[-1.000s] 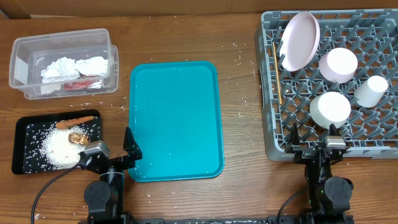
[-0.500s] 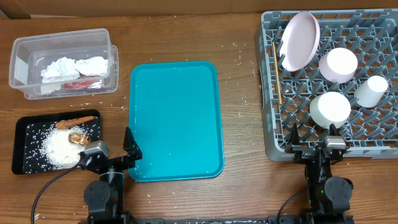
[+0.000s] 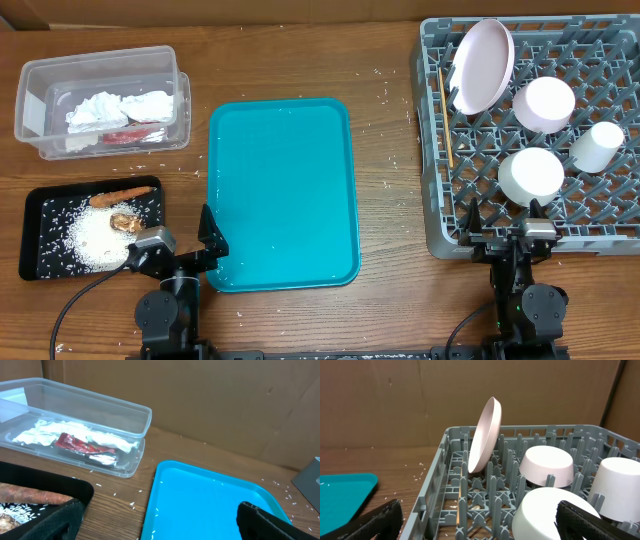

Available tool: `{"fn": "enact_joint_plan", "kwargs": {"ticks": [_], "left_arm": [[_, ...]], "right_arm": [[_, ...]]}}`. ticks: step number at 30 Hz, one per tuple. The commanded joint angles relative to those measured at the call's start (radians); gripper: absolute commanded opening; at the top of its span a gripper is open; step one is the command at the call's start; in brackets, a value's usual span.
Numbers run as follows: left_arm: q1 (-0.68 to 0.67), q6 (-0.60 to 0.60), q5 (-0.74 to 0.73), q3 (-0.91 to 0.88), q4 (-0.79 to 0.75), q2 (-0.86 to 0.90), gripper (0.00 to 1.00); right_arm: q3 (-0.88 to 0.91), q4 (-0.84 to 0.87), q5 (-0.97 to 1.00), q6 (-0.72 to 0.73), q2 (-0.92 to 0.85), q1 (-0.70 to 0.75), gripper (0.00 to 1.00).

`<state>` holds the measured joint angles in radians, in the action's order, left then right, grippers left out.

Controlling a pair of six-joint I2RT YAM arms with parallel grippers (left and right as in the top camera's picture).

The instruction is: Sort waste into correct bins and load items into the dishwasher

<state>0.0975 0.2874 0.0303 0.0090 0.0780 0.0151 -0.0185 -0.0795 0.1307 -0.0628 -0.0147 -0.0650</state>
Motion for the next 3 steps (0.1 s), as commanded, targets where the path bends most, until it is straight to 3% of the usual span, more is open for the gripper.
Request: {"fn": "enact_joint_plan", "kwargs": {"ticks": [1, 3], "left_arm": [[-0.006, -0.015, -0.008, -0.004, -0.003, -0.011, 1.0], [-0.006, -0.014, -0.008, -0.004, -0.003, -0.011, 1.0]], "right_arm": [[0.01, 0.006, -0.001, 0.007, 0.012, 0.005, 1.0], [0.01, 0.006, -0.001, 0.007, 0.012, 0.005, 1.0]]}}
